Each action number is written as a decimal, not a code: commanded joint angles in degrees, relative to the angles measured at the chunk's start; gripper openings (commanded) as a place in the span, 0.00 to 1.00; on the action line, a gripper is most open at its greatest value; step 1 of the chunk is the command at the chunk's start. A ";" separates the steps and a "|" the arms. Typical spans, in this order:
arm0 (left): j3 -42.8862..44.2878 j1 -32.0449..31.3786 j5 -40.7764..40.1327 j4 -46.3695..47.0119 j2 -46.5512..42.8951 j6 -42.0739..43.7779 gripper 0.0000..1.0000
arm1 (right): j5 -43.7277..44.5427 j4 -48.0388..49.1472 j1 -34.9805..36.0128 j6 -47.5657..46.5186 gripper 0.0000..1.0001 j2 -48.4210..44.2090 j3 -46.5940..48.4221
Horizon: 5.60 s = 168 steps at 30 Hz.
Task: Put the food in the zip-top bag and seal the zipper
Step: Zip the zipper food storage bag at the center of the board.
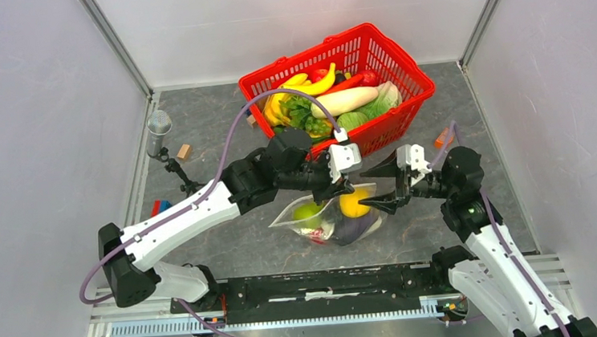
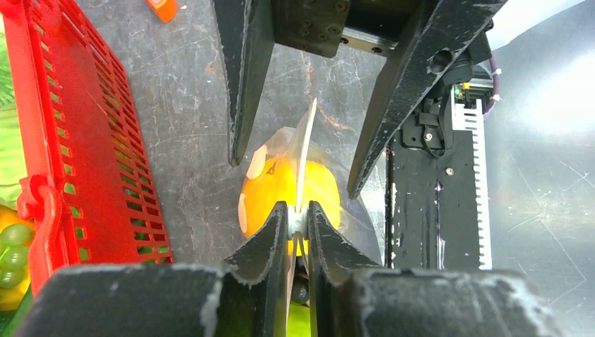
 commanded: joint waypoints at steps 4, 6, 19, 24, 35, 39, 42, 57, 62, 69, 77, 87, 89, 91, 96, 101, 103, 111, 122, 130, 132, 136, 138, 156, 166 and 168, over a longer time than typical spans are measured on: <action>3.70 0.07 2.53 0.00 0.90 -0.67 0.02 | -4.53 -0.83 0.85 -2.76 0.55 2.45 3.41; 3.61 0.16 2.86 0.09 1.10 -0.84 0.02 | -4.45 -0.88 0.97 -2.85 0.48 3.14 3.41; 0.59 0.14 0.00 -0.63 -0.57 -0.23 0.02 | 11.92 -1.37 1.86 -1.84 0.00 1.71 1.64; -4.09 0.53 -2.32 -2.29 -3.98 -0.14 0.02 | 19.10 1.26 1.91 0.73 0.00 -0.79 -0.14; -9.98 2.26 -6.80 -3.63 -12.62 -0.59 0.02 | 20.03 3.62 1.90 3.74 0.00 -1.41 -1.45; -11.73 2.55 -7.68 -4.42 -14.27 -0.71 0.02 | 20.16 2.36 1.85 2.48 0.00 -2.57 -1.14; -12.87 2.62 -9.25 -5.22 -15.62 -0.94 0.02 | 23.83 -0.38 1.91 1.19 0.00 -3.21 -0.64; -14.19 2.71 -9.00 -2.99 -18.25 -2.14 0.02 | 21.02 -4.27 1.91 -0.37 0.27 -1.22 2.55; -12.44 2.71 -8.64 -4.04 -16.88 -1.55 0.02 | 16.87 -7.71 1.87 -5.16 0.68 -0.74 7.34; -12.32 2.71 -7.54 -2.90 -17.38 -1.52 0.02 | 2.26 -18.35 2.11 -14.74 0.73 6.13 14.53; -12.03 2.71 -6.24 -2.20 -16.34 -1.79 0.02 | 4.17 -20.98 9.58 -17.38 0.73 10.02 17.26; -12.43 2.71 -5.35 -1.57 -16.22 -2.65 0.02 | 16.03 -16.03 20.72 -14.97 0.67 17.39 19.38; -12.55 2.71 -5.32 -1.67 -16.43 -2.73 0.02 | 16.53 -15.41 21.44 -14.96 0.66 18.48 19.62; -12.75 2.71 -5.36 -1.51 -16.64 -2.75 0.02 | 16.46 -15.30 22.17 -14.89 0.63 19.61 19.97; -13.04 2.72 -5.62 -1.23 -16.49 -2.76 0.02 | 17.09 -14.92 24.18 -14.66 0.38 21.05 19.47; -13.42 2.71 -6.29 -1.41 -16.50 -2.75 0.02 | 20.96 -11.60 24.40 -12.89 0.12 18.23 16.39; -13.84 2.71 -7.10 -1.34 -16.91 -2.76 0.02 | 24.29 -9.29 24.36 -11.66 0.09 16.06 14.32; -16.37 2.71 -11.21 -1.73 -19.68 -3.31 0.02 | 35.94 -3.34 24.32 -7.74 0.00 8.64 5.96; -16.90 3.14 -15.07 -4.46 -22.16 -4.61 0.02 | 40.94 -5.80 24.37 -6.72 0.00 6.37 6.48; -16.96 3.15 -13.54 -3.25 -23.57 -5.37 0.02 | 30.74 -4.43 24.32 -5.50 0.13 6.46 6.69; -17.11 3.15 -11.70 -1.94 -23.54 -5.58 0.02 | 27.51 -3.57 24.32 -4.83 0.31 7.51 7.55; -16.91 3.15 -9.14 -0.97 -22.77 -5.81 0.02 | 22.12 0.55 24.42 -2.28 0.56 10.96 8.75; -16.62 3.15 -8.51 -0.88 -22.33 -5.84 0.02 | 21.09 1.93 24.53 -1.48 0.61 13.05 9.26; -17.87 3.15 -12.46 -2.88 -24.52 -5.56 0.02 | 30.79 3.61 26.86 -1.20 0.10 15.50 8.86; -21.06 3.37 -22.33 -7.50 -29.25 -6.67 0.03 | 36.32 5.78 26.84 0.26 0.00 12.46 5.65; -21.54 3.33 -24.99 -7.65 -30.17 -7.36 0.09 | 36.32 5.72 26.82 0.57 0.00 12.44 5.61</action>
